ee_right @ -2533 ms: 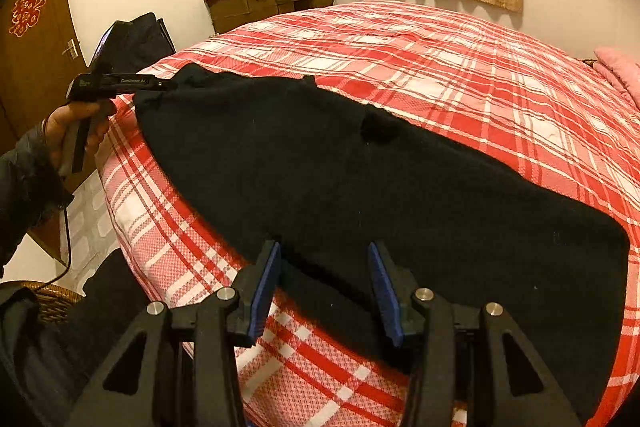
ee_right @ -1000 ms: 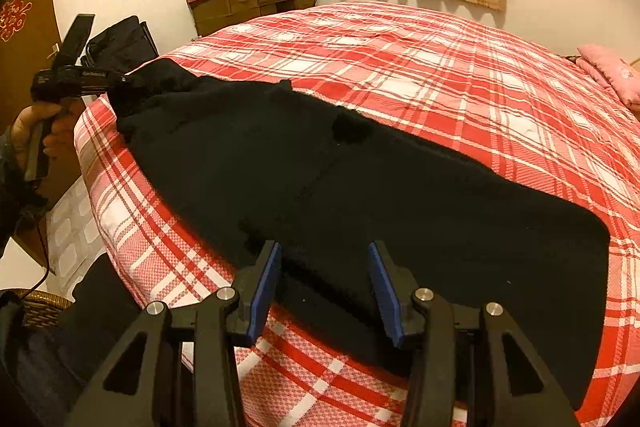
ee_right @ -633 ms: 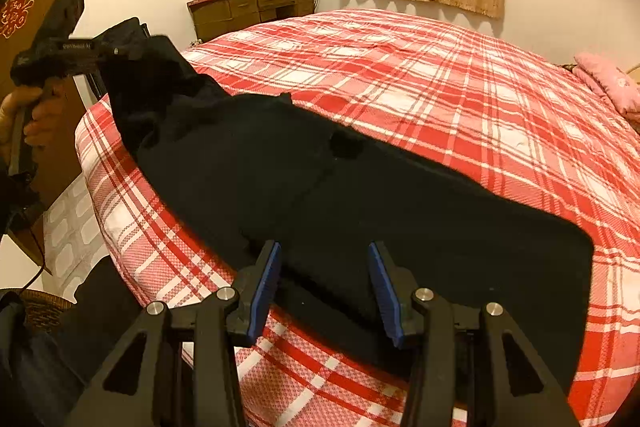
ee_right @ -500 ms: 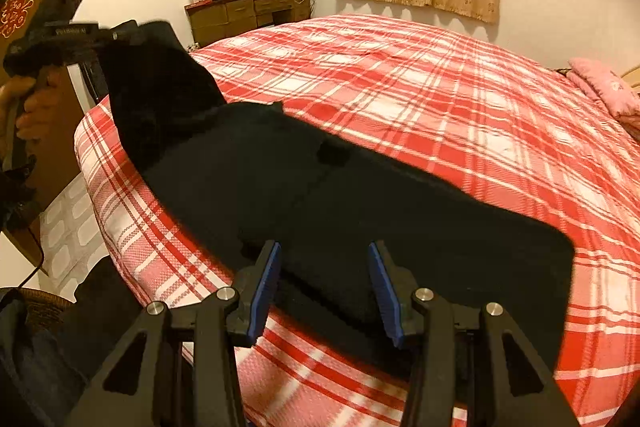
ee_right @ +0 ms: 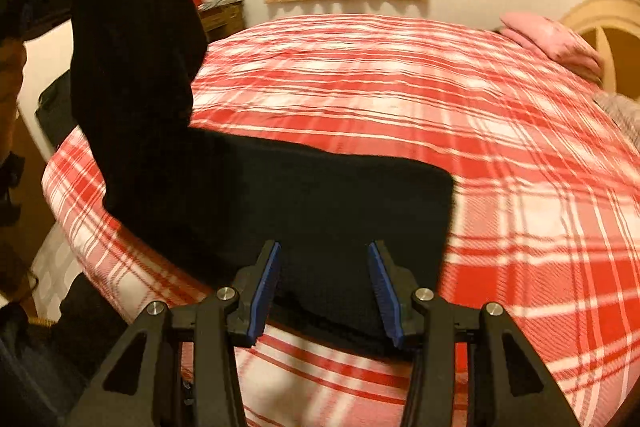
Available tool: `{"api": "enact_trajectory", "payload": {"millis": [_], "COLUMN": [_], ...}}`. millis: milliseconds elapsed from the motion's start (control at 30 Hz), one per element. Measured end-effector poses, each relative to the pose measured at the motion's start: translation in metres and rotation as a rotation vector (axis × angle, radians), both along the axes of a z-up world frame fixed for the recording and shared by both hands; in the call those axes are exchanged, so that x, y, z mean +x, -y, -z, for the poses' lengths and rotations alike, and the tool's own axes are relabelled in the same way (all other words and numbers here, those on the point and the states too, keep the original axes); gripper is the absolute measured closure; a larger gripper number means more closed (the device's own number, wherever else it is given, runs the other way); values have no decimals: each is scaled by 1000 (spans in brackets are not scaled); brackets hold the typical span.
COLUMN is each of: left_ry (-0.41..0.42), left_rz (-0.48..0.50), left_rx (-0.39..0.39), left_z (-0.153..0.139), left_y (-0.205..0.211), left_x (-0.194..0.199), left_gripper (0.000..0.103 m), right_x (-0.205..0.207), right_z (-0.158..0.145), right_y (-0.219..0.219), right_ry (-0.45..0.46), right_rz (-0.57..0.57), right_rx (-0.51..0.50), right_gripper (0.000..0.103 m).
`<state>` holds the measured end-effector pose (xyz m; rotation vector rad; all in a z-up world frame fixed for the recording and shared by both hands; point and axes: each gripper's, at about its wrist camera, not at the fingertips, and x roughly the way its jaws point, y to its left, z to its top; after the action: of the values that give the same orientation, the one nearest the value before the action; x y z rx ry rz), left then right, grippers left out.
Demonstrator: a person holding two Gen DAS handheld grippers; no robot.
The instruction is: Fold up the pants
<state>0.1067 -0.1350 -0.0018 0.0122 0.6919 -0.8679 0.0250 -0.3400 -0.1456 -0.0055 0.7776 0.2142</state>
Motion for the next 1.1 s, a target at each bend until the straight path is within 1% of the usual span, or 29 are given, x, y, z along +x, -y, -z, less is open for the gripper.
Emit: {"api": "enact_trajectory", "payload": {"millis": [100,167,233,267,300,333,367,433,500,567,600,633,667,733,767,800,833,867,900,933,967,1000,1033,1067,1100], "left_ry": [-20,-47,-40,-43,-46,-51,-60,-60,-50,-39,-24,-8,17,42,73,82,66,43,27,3,-9,-8,-5,-6,-9], "left_rz": [60,95,119,140,165,186,194,202,186,145,110,76,15,-71,-152,-207,-260,-286,-299,-317,-330,-339,-344,-350,-354], "left_rx": [42,82,151,194,206,206,197,173,139,99,91,95,106,139,190,224,245,243,239,236,245,256,263,276,286], "left_z": [16,35,53,65,71,75,78,72,64,57,55,55,56,62,69,75,82,88,92,100,107,112,116,122,126], "left_y": [37,65,88,100,106,111,112,104,89,68,56,49,30,10,-7,-17,-30,-40,-46,-53,-55,-55,-52,-51,-50], "left_x": [-8,-12,-18,-24,-28,-32,-37,-41,-40,-37,-34,-31,-27,-18,-12,-7,0,4,5,8,10,10,12,14,15], "left_gripper": [94,94,93,93,93,92,88,86,76,57,51,42,38,38,38,38,38,38,37,34,31,29,26,25,24], "right_x": [1,3,4,5,7,7,7,6,5,4,3,2,2,3,5,7,9,9,11,14,16,21,24,25,26], "right_z": [3,5,7,7,7,7,6,5,3,-1,-5,-8,-11,-18,-22,-24,-29,-33,-36,-36,-33,-27,-20,-16,-8], "right_y": [22,40,61,68,76,83,86,94,101,106,108,107,106,96,87,80,68,58,42,31,26,19,17,20,26], "right_ry": [-9,-15,-25,-30,-34,-30,-24,-18,-5,0,6,11,15,19,15,10,9,15,9,-11,-25,-54,-77,-90,-116], "right_rz": [67,116,161,176,195,214,224,245,258,261,247,239,235,208,187,174,149,129,108,104,101,101,115,125,148], "right_rx": [11,32,103,134,159,178,190,215,252,310,359,384,394,414,420,420,414,408,375,336,317,288,250,236,233], "right_gripper": [56,56,55,54,50,49,49,49,49,49,46,42,40,39,38,38,38,38,38,38,38,42,69,85,96]}}
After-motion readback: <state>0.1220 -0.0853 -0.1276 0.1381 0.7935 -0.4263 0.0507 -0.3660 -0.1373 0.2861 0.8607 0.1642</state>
